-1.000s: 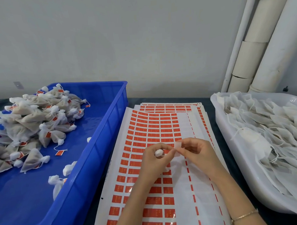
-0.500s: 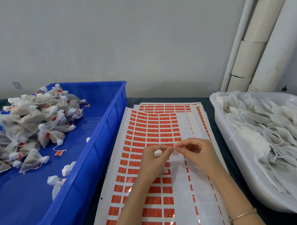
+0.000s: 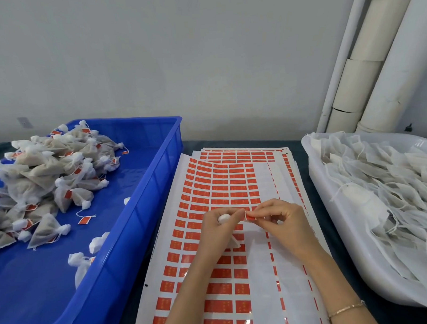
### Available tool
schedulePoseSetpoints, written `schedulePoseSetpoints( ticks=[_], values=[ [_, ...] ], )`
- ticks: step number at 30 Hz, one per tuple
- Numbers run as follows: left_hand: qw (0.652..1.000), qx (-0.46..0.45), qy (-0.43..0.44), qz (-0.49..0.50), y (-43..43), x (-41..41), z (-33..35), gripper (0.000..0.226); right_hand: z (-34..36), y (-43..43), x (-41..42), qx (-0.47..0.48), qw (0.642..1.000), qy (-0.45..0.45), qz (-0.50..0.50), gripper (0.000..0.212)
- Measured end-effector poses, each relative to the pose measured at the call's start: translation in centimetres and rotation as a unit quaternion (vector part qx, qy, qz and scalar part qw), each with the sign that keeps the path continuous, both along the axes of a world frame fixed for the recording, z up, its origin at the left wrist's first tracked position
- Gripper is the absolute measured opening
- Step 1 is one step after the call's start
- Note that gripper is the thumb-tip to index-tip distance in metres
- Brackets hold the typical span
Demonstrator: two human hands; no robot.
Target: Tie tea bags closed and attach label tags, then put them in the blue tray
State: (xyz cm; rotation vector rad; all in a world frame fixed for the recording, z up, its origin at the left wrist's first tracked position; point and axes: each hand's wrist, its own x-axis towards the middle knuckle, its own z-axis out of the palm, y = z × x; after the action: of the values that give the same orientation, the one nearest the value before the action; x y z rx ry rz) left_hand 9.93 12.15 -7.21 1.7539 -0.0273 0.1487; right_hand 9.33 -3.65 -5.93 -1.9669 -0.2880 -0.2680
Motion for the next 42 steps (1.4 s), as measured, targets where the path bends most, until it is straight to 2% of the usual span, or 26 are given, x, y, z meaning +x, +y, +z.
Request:
schedulePoseSetpoints(
  ticks=[9,14,21,24,32,40,42],
  values=[
    [1.0,0.006,-0.023,-0.006,0.06,-0.08,0.17,0.016,-0.07,0.09,-0.08,-0.025,0.999,0.03,0.022,0.034],
    [0.999,0.015,-0.036,-0.005,-0.08,0.06,-0.19,0.011,0.01,0.28,0.12,0.021,0.999,0.022,-0.021,0.023],
    [0.997,0.029,-0.06,-0.031,-0.23,-0.11,-0.23,0.006,-0.38,-0.01,0.2,-0.001,0.999,0.015,-0.04,0.016],
    [0.997,0.049,-0.061,-0.02,-0.26,0.0,-0.48,0.011,-0.44,-0.07,0.37,-0.003,0.999,0.015,-0.051,0.013],
    [0.998,0.035,-0.052,-0.018,-0.23,0.08,-0.68,0.007,-0.44,0.3,0.31,-0.022,0.999,0.022,-0.016,0.014],
    [0.996,0.064,-0.054,-0.017,-0.38,-0.18,-0.6,0.015,-0.7,0.1,0.43,-0.038,0.998,0.034,-0.049,0.01],
    [0.997,0.057,-0.046,-0.013,-0.26,-0.47,-0.43,0.032,-0.78,-0.07,0.55,-0.034,0.997,0.049,-0.058,0.009]
  ],
)
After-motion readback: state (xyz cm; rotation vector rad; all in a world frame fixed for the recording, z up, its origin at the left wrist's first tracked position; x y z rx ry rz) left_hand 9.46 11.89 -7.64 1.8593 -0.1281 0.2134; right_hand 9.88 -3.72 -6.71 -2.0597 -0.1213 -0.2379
